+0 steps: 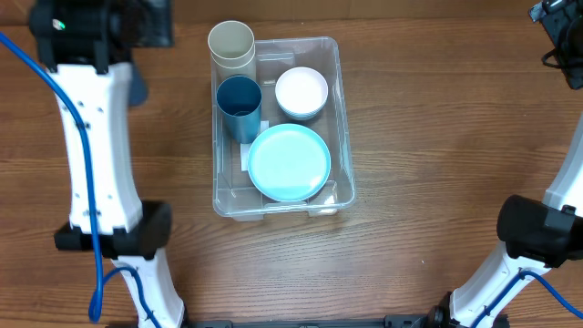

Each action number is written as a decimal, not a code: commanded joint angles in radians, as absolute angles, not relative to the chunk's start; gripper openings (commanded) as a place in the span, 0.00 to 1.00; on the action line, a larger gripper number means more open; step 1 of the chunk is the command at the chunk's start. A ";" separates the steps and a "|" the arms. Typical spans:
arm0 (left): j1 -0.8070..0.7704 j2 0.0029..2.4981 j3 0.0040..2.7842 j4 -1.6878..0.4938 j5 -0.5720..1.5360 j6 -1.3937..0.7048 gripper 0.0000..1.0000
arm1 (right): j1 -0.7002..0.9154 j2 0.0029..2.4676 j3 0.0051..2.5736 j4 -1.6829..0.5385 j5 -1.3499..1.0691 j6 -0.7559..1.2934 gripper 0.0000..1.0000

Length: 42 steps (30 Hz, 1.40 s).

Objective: Pack container
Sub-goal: 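Move the left gripper back and grip the second teal cup, then carry the second teal cup over the container and drop it into the first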

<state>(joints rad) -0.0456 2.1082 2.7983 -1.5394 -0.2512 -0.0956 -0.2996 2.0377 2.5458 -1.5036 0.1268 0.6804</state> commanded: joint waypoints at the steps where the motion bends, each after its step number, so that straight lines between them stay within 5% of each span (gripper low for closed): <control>1: 0.056 2.243 2.782 -1.505 -0.131 -0.127 0.70 | -0.299 2.030 2.552 -1.498 0.130 0.685 1.00; 14: 0.112 2.515 2.782 -1.270 -0.103 -0.017 0.68 | -0.299 2.030 2.552 -1.498 0.130 0.685 1.00; 18: 0.113 2.531 2.781 -1.296 -0.165 -0.020 0.49 | -0.299 2.030 2.552 -1.498 0.130 0.685 1.00; 25: 0.120 2.610 2.779 -1.338 -0.167 -0.060 0.53 | -0.299 2.030 2.552 -1.498 0.130 0.685 1.00; 27: 0.120 2.629 2.778 -1.343 -0.168 -0.060 0.44 | -0.299 2.030 2.552 -1.498 0.130 0.685 1.00; 29: 0.124 2.637 2.777 -1.343 -0.168 -0.076 0.04 | -0.299 2.030 2.552 -1.498 0.130 0.685 1.00; 35: 0.124 2.550 2.831 -1.436 -0.115 -0.165 0.04 | -0.299 2.030 2.552 -1.498 0.130 0.685 1.00; 42: 0.005 2.143 2.853 -1.483 0.109 -0.114 0.04 | -0.299 2.030 2.552 -1.498 0.130 0.685 1.00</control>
